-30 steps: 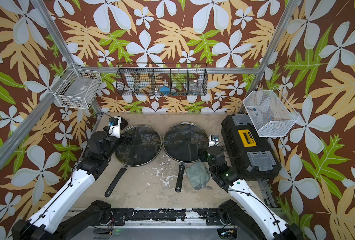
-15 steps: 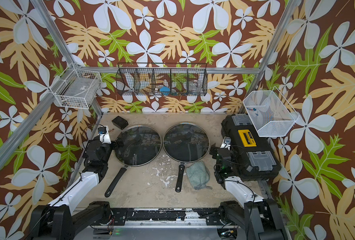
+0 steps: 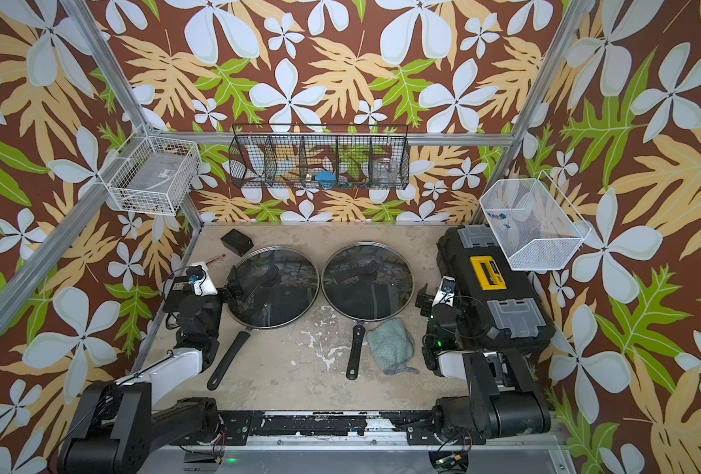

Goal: Wipe the pot lid with a cloth
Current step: Reset both arms

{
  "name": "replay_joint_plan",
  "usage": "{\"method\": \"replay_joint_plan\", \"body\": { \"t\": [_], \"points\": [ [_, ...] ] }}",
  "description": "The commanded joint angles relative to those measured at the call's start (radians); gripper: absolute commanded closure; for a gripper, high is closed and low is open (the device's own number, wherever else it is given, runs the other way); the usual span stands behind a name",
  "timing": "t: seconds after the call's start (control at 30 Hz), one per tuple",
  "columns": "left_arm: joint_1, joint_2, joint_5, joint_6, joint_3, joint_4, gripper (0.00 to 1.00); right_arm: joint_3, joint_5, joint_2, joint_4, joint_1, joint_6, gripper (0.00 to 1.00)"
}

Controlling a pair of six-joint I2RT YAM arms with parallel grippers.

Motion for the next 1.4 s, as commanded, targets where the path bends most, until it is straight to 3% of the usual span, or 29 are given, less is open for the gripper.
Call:
{"method": "replay_joint_plan", "body": {
  "t": [0.0,0.17,0.4,0.57,0.77,0.97,1.17,1.37],
  "points": [
    [0.003,0.026,0.043,0.017,0.0,-0.054,0.0,0.001,-0.015,0.012,0.04,-0.003,-0.005,0.0],
    [0.003,0.01,0.015,0.002,-0.005,-0.134,0.0,0.008,-0.018,0.019,0.038,-0.004,-0.006,0.0],
    [0.002,0.093,-0.079,-0.12,-0.053,-0.05,0.0,0.017,-0.02,0.024,0.026,-0.003,-0.008,0.0],
    [0.004,0.065,-0.085,-0.06,-0.034,-0.063,0.0,0.022,-0.022,0.026,0.019,-0.004,-0.007,0.0],
    [0.07,-0.045,-0.095,-0.116,0.081,-0.244,0.0,0.024,-0.022,0.026,0.017,-0.004,-0.009,0.0],
    [0.101,-0.033,-0.126,-0.175,0.086,-0.328,0.0,0.024,-0.022,0.026,0.016,-0.003,-0.009,0.0],
    [0.101,0.009,-0.049,-0.214,0.024,-0.262,0.0,0.025,-0.022,0.026,0.016,-0.004,-0.009,0.0],
    [0.098,0.046,0.163,-0.087,0.0,-0.133,0.0,0.024,-0.022,0.026,0.016,-0.003,-0.009,0.0]
  ]
}}
